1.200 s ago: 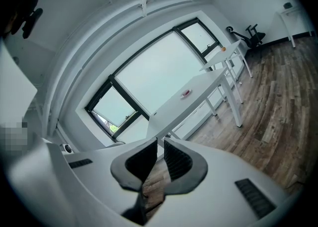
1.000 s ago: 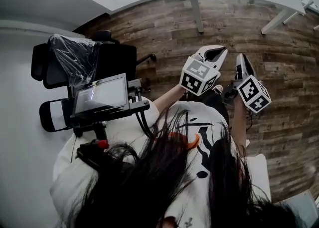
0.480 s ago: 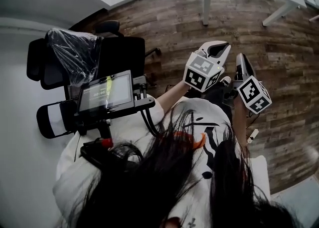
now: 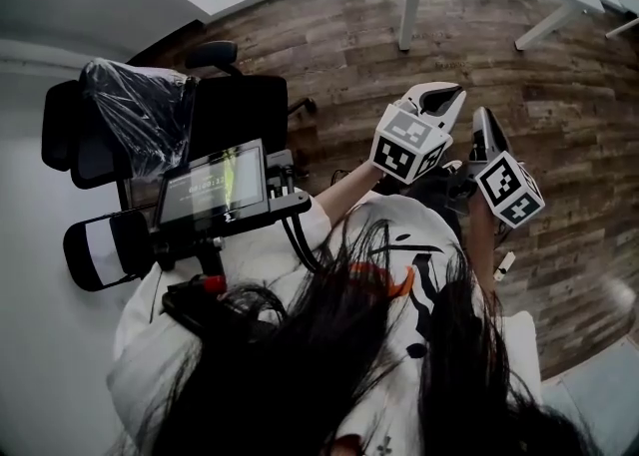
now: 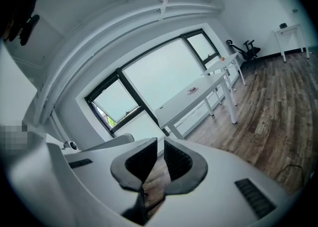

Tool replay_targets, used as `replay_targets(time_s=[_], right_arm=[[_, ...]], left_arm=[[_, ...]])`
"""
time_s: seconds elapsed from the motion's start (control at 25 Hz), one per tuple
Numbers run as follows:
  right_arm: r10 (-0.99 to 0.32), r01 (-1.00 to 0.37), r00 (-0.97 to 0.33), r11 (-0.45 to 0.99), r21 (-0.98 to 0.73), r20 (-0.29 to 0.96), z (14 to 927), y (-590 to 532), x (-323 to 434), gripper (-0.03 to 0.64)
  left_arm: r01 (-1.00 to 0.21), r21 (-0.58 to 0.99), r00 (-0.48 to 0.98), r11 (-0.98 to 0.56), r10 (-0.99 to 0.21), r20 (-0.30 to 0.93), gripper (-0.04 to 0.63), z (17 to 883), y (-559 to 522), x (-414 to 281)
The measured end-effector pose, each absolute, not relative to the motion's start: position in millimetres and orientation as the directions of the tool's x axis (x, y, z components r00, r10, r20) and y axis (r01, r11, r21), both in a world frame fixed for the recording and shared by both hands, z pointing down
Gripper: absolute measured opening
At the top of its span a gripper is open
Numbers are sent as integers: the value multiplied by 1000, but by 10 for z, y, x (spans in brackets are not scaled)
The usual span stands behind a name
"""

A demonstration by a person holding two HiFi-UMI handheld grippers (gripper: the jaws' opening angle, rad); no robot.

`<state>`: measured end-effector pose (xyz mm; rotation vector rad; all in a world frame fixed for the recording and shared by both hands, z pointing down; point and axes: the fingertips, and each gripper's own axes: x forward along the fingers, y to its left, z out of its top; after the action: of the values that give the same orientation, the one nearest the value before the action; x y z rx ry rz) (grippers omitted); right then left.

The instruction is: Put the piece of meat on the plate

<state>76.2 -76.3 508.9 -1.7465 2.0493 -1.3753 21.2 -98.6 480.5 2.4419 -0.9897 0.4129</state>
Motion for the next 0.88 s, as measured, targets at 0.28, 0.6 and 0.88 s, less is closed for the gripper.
replay_targets(time_s=[0.28,0.6,0.88], right_arm=[[-841,-743,-322,-60,-667,434,5059,-789,767,49],[-847,-742,-314,-64,-667,430,5062,-824,794,49],[-841,-743,-318,-65,-666,437,5107,-802,774,49]], left_arm=[[-709,298,698,-639,-579,420,5,4767,-1042,212],[-709,291,698,-643,-581,418,5,4761,-1069,212],[-707,288,699,-646,-576,425,5,4789,-1043,218]])
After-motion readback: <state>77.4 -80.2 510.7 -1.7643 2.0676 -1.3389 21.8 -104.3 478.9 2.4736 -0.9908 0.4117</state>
